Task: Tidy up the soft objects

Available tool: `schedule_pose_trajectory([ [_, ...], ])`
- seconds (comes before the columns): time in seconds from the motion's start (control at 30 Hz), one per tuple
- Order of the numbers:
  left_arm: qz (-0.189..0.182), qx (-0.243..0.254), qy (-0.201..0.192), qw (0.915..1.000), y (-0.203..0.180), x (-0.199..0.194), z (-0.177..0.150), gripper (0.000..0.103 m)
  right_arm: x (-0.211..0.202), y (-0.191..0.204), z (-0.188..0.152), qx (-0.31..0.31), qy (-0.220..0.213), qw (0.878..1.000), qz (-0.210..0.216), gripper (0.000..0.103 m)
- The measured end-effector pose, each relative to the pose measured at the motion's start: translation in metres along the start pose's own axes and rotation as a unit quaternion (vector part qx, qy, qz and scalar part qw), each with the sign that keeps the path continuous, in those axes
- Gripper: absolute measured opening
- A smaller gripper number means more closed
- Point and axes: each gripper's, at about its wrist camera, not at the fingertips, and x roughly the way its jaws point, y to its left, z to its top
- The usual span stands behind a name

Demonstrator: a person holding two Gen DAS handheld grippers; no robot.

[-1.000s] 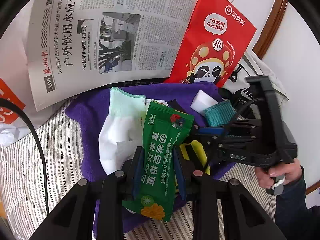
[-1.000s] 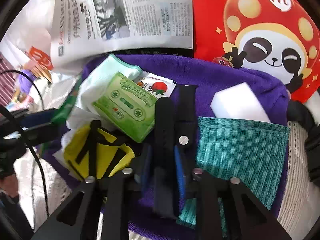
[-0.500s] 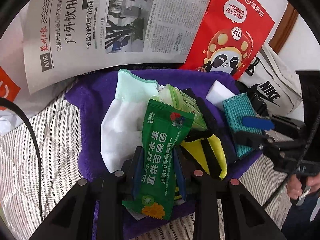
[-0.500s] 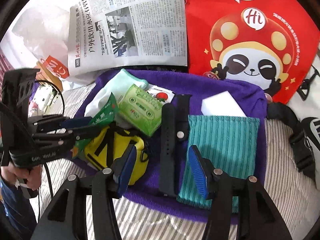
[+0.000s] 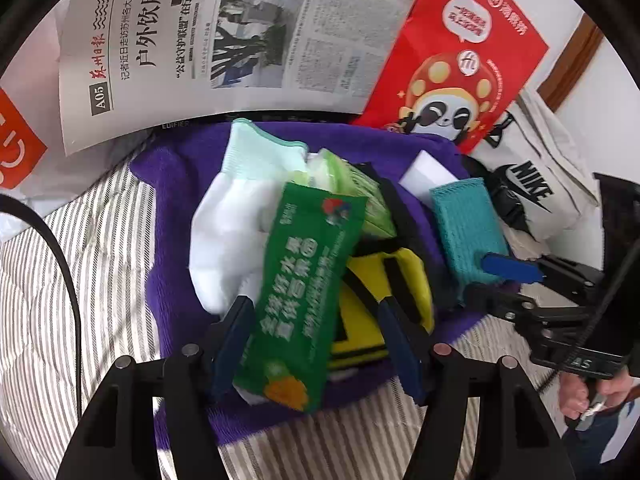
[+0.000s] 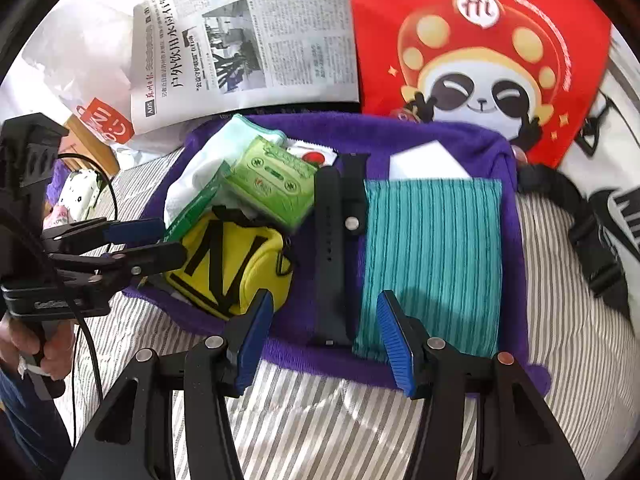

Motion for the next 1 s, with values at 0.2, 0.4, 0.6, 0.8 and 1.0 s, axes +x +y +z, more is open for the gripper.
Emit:
schedule_pose_trajectory([
  [0.2,-0.005,-0.009,-0.007,0.9999,-0.006,-0.021,-0.009,0.075,-0.005,-0.001,-0.01,0.018,0.005,1.0,-0.006,0.054],
  [0.4,0.021,-0.015,-0.021,0.9994,-0.014,-0.047,-0.025,0.08,-0.012,0.001,-0.022,0.041,0.015,0.999,-0.016,0.055],
  [0.6,0.073,-0.017,-0.029,0.9968,-0.027,-0.078,-0.043,0.086,-0.035,0.008,-0.038,0.052,0.002,0.998,-0.026,0.06],
  [0.8,0.111,-0.01,-0.053,0.9923,-0.047,-0.111,-0.067,0.089,-0.09,0.023,-0.053,0.068,-0.045,0.996,-0.035,0.086],
  [1.0,0.122,-0.015,-0.078,0.9893,-0.066,-0.14,-0.095,0.089,-0.136,0.036,-0.076,0.075,-0.078,0.992,-0.06,0.095],
])
